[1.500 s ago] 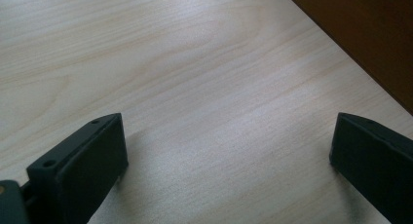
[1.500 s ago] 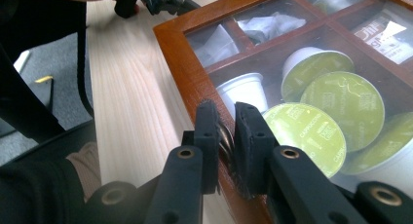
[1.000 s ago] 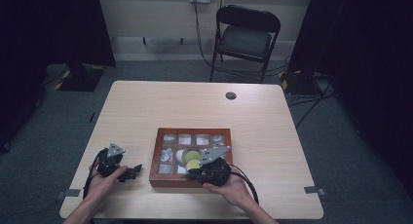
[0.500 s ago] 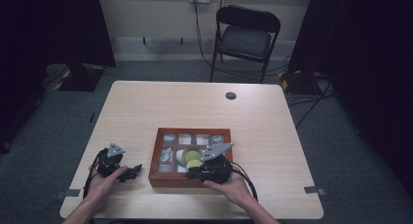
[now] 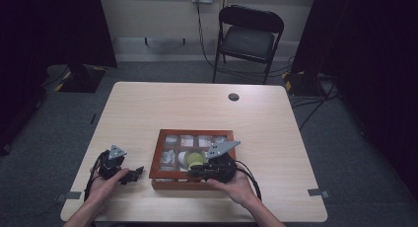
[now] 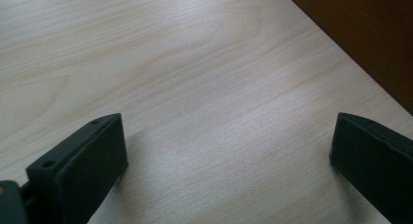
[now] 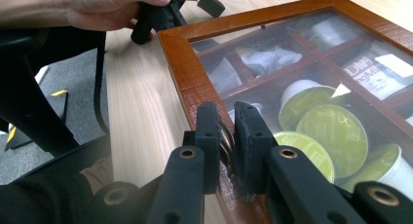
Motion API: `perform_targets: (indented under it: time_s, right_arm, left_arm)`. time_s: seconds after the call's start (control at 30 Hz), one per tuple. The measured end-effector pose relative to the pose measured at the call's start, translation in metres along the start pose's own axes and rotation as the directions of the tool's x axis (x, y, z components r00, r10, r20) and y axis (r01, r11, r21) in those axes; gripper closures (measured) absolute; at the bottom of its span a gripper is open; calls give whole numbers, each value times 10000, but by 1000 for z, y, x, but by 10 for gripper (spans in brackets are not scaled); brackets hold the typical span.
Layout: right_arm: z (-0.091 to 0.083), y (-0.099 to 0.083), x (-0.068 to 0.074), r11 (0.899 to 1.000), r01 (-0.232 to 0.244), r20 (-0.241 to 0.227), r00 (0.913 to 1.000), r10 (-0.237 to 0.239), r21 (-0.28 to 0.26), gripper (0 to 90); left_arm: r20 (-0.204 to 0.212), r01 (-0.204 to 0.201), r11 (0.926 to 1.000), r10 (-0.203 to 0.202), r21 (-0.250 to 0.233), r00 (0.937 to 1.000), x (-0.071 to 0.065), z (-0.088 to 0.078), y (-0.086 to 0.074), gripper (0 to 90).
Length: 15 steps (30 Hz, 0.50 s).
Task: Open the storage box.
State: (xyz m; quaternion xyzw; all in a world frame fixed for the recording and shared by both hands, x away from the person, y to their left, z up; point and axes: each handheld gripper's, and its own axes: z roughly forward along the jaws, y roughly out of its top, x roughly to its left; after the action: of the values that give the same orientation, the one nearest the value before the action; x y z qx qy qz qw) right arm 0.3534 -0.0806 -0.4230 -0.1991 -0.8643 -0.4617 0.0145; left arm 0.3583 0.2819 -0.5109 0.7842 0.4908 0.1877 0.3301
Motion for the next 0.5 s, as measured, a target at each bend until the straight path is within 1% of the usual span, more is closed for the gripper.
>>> perform_targets:
  time_s: [0.07,0.1,0.2,0.5]
  right_arm:
    - [-1,1,0,10000,9,-8,10000,-9,-5,811]
    - [-1,1,0,10000,-16,-14,10000,16,-21,811]
    - [-2,4,-1,10000,-34,-40,10000,34,18,812]
    - [-9,14,-3,9995,-200,-85,9998,198,-251,812]
  left_arm:
    - [6,-55,10000,55,36,10000,0,0,0,0]
    - [2,-1,10000,1,0,10000,0,0,0,0]
    - [-10,-41,10000,41,28,10000,0,0,0,0]
    - [14,-3,10000,3,-6,10000,0,0,0,0]
